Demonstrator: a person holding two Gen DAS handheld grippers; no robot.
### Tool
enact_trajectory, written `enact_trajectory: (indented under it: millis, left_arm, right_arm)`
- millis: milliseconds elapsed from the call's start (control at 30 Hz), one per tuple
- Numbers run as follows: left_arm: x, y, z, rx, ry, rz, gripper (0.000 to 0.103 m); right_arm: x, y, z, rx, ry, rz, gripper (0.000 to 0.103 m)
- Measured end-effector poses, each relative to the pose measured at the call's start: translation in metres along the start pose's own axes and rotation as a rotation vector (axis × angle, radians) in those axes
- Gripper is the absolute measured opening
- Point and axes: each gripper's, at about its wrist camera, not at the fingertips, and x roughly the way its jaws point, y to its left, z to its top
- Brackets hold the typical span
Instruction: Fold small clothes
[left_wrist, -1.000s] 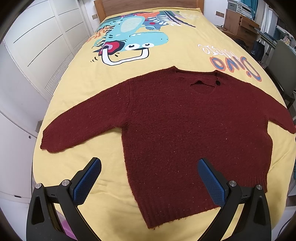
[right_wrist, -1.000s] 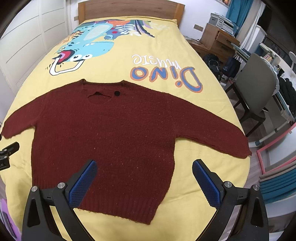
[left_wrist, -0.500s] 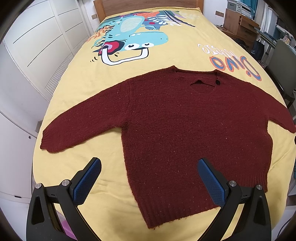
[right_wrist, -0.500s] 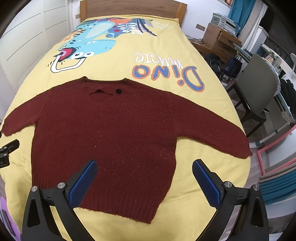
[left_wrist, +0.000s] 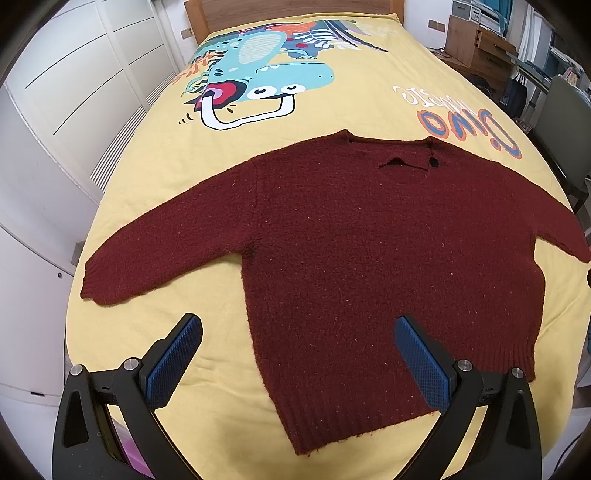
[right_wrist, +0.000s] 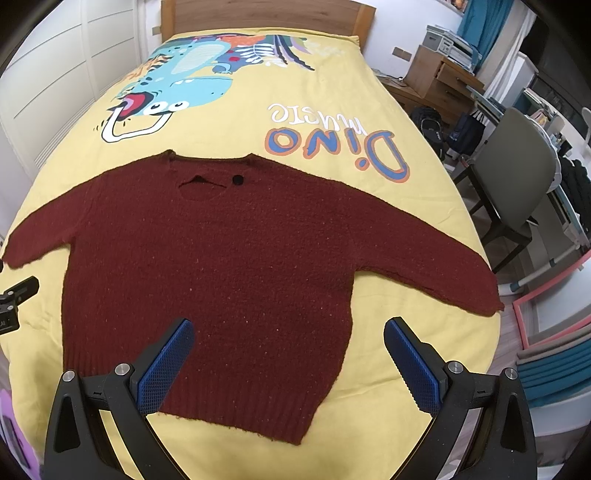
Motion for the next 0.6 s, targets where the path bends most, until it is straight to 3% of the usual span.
enact_trajectory:
  millis: [367, 600]
  left_arm:
    - [0.000, -0.002, 0.001, 0.006, 0.000, 0.005, 0.102]
    - [0.004, -0.003, 0.011, 0.015, 0.001, 0.012, 0.102]
  right_arm:
    - [0.004, -0.002, 0.001, 0.006, 0.002, 0.003, 0.102]
    - [0.018, -0.023, 0.006, 0.035, 0.005, 0.001, 0.102]
